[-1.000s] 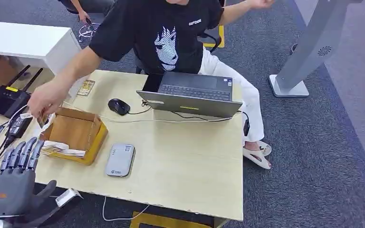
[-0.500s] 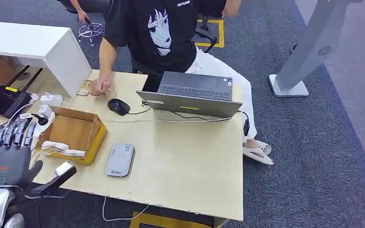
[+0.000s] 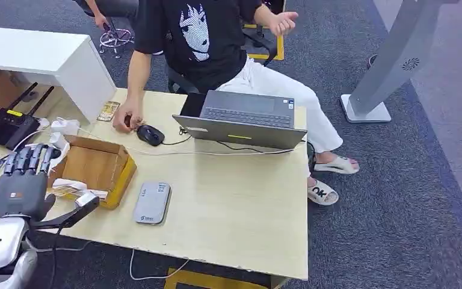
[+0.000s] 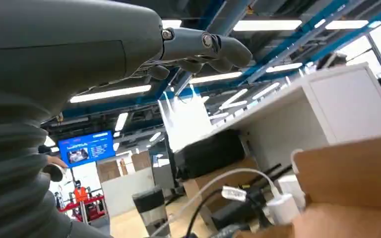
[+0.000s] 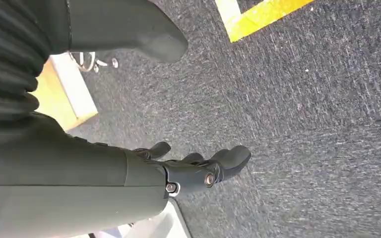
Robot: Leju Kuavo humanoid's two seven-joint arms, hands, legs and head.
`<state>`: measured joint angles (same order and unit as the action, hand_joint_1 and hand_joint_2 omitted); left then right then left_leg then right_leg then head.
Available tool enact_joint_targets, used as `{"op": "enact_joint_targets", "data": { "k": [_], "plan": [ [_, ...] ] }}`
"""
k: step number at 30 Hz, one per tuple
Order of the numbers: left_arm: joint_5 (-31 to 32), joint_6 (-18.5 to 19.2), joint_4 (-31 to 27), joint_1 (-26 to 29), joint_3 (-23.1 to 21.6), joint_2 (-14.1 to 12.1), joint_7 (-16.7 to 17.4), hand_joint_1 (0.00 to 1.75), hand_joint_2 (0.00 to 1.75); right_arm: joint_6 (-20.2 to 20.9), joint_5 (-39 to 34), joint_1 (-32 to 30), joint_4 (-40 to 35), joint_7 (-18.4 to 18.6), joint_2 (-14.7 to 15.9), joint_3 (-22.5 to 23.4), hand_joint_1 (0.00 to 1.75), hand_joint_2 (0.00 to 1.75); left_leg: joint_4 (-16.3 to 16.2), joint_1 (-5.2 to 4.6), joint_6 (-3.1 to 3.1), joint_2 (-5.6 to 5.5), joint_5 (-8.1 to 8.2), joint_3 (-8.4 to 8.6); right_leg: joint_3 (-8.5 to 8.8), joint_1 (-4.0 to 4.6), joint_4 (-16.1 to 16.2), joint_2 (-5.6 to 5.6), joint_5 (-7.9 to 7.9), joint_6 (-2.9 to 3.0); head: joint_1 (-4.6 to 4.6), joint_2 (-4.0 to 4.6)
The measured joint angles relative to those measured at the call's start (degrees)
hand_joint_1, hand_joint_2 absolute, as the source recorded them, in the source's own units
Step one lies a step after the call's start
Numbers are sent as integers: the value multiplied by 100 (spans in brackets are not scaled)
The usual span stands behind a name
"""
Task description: Pass the card to the sensor for recognition and then transmit it.
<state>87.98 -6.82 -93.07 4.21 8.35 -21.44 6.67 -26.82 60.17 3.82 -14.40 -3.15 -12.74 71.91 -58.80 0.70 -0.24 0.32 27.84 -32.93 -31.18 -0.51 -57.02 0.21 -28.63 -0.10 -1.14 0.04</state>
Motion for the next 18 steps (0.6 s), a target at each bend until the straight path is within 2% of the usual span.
{"op": "enact_joint_targets", "data": {
  "k": [6,18],
  "plan": [
    [63,85,321,-195,-406,-22,-2,0,175,2,42,11,0,13,17,-13,0,175,0,0,0,2,0,0,-1,0,0,-1,0,0,-2,0],
    [89,124,555,-407,-758,-24,-7,0,175,11,50,13,0,13,37,-52,0,175,0,0,0,2,0,0,-2,0,0,-2,0,0,0,0]
  ]
}}
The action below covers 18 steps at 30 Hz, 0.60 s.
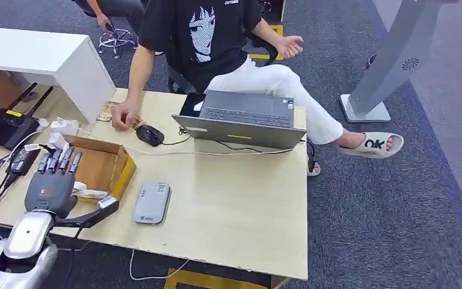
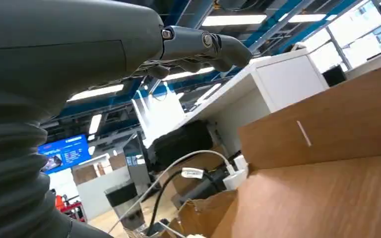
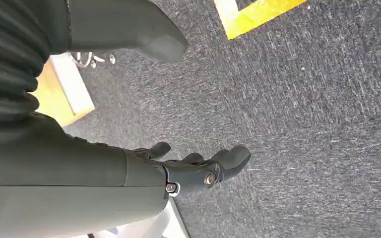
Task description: Pass the card to the sensor for recognition and then transmit it.
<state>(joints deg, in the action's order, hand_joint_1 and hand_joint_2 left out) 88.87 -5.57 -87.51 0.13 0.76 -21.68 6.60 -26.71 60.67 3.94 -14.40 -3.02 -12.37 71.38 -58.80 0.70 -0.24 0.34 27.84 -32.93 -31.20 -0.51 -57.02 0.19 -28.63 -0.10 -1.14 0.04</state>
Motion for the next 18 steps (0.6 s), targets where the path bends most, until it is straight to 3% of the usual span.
{"op": "enact_joint_targets", "data": {
  "k": [4,5,6,7,8,18],
  "plan": [
    [-74,63,65,-87,-135,2,-7,7,175,-2,0,1,0,0,2,0,0,175,0,0,0,1,0,0,0,0,0,0,0,0,0,0],
    [-87,81,81,-104,-155,2,-7,40,175,-2,0,0,0,0,2,0,0,175,0,0,0,1,0,0,0,0,0,0,0,0,0,0],
    [-102,87,94,-117,-181,2,-7,154,175,-2,0,0,0,0,2,0,0,175,0,0,0,0,0,0,0,0,0,0,0,0,-2,0],
    [-147,129,107,-136,-208,0,-7,166,175,-2,0,0,0,2,4,0,0,175,0,0,0,0,0,0,0,0,0,0,0,0,2,0],
    [-188,166,116,-142,-231,0,-7,175,175,-2,2,2,0,2,4,0,0,175,0,0,0,0,0,0,1,0,0,0,0,0,-2,0],
    [-717,638,227,-157,-395,-144,-83,175,175,0,52,5,0,15,13,0,0,175,0,1,0,1,0,0,0,0,0,-2,0,0,-2,2]
  ]
}}
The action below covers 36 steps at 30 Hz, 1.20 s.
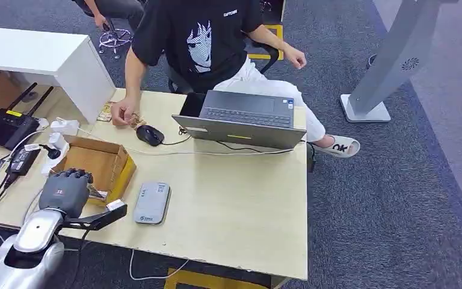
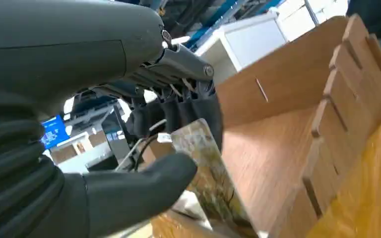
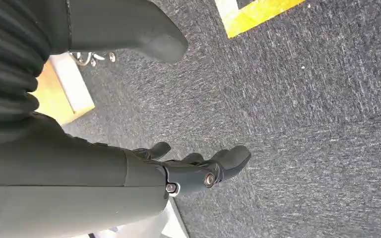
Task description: Pass the card to the sensor for recognition and then transmit it.
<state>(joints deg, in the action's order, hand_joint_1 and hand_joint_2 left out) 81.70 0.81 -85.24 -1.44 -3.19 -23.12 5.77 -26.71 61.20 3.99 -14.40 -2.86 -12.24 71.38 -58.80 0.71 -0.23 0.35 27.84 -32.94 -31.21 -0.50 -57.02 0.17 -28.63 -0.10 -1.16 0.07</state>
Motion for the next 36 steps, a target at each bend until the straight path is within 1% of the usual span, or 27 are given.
{"op": "enact_joint_targets", "data": {
  "k": [7,11,16,20,27,29,36],
  "plan": [
    [-94,328,105,-63,-72,-166,42,175,175,11,0,3,0,-13,22,0,0,175,0,-1,0,2,0,1,2,0,0,0,0,0,2,-2],
    [-98,393,159,-72,-111,-269,79,175,175,26,0,3,0,33,28,0,0,175,0,0,0,3,0,2,2,0,0,-1,0,0,2,-2],
    [81,203,254,-114,-164,-282,223,175,175,52,-2,2,0,46,31,0,0,175,0,0,0,3,0,3,1,0,0,-2,0,0,0,-2],
    [179,0,315,-203,-201,-234,345,175,175,48,-7,3,0,13,37,2,0,175,0,0,0,1,-1,2,1,0,0,-2,0,0,2,-2],
    [238,-262,367,-594,-236,-96,393,175,175,48,-20,4,0,-39,50,9,0,175,-2,-1,0,-2,-1,2,3,0,0,2,2,0,0,0],
    [245,-254,367,-728,-260,-57,391,175,175,50,-37,5,0,-55,50,13,0,175,-2,-1,0,0,-1,2,3,0,0,1,2,0,0,-2],
    [-41,-96,367,-1211,-299,13,358,175,175,33,-26,3,2,9,57,33,0,175,-3,0,0,-1,-1,2,2,0,0,0,2,0,0,-2]
  ]
}}
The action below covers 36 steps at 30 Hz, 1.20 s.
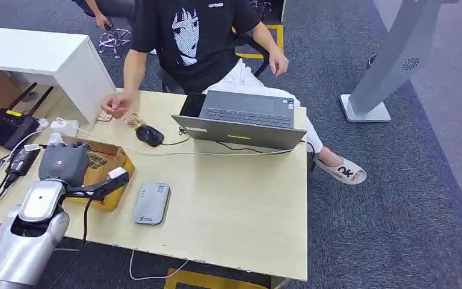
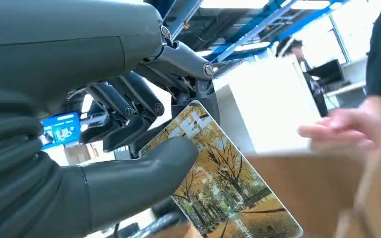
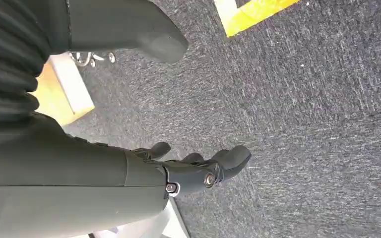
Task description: Pass the card to the sensor for recognition and then transmit it.
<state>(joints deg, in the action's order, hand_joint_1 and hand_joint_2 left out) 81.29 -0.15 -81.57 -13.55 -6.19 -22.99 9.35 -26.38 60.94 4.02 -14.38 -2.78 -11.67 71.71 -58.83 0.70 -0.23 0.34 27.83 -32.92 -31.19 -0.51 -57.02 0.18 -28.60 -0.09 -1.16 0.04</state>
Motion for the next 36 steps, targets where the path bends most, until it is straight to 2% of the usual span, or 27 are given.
{"op": "enact_joint_targets", "data": {
  "k": [4,9,18,19,20,28,33,36],
  "plan": [
    [35,2,2,-291,-9,44,105,175,175,-15,44,-1,4,48,15,17,0,175,0,0,1,1,-1,0,-3,0,0,-1,1,1,2,0],
    [448,7,184,-838,-92,134,367,175,175,-44,151,8,7,99,31,17,0,175,-1,-1,0,-1,-2,0,-1,0,0,1,4,2,0,0],
    [557,-9,809,-1685,-160,475,647,175,175,4,206,62,20,-6,70,17,0,175,-3,-2,-5,8,-5,1,-2,0,0,-8,9,0,0,0],
    [540,-53,866,-1731,-160,518,665,169,175,20,206,64,22,-4,72,17,0,175,-3,-2,-4,11,-5,0,-3,0,0,-10,11,-2,2,0],
    [511,-128,924,-1759,-160,555,671,0,175,24,206,63,28,20,72,17,0,175,-3,-2,-4,11,-5,1,-3,0,0,-10,11,-2,2,0],
    [546,-1289,1001,-1743,-160,864,791,0,175,-22,225,63,35,203,74,17,0,175,-2,-1,-5,8,-5,-1,-2,0,-1,-9,10,-2,2,0],
    [479,-1554,1001,-1681,-153,966,785,0,175,-42,232,62,35,212,74,17,0,175,-2,-2,-5,7,-5,-1,-2,0,-1,-9,11,-3,2,0],
    [327,-1777,990,-1645,-92,1021,671,0,175,-42,232,61,35,160,74,17,0,175,-2,-2,-5,7,-5,-1,-1,0,-1,-9,11,-3,2,0]
  ]
}}
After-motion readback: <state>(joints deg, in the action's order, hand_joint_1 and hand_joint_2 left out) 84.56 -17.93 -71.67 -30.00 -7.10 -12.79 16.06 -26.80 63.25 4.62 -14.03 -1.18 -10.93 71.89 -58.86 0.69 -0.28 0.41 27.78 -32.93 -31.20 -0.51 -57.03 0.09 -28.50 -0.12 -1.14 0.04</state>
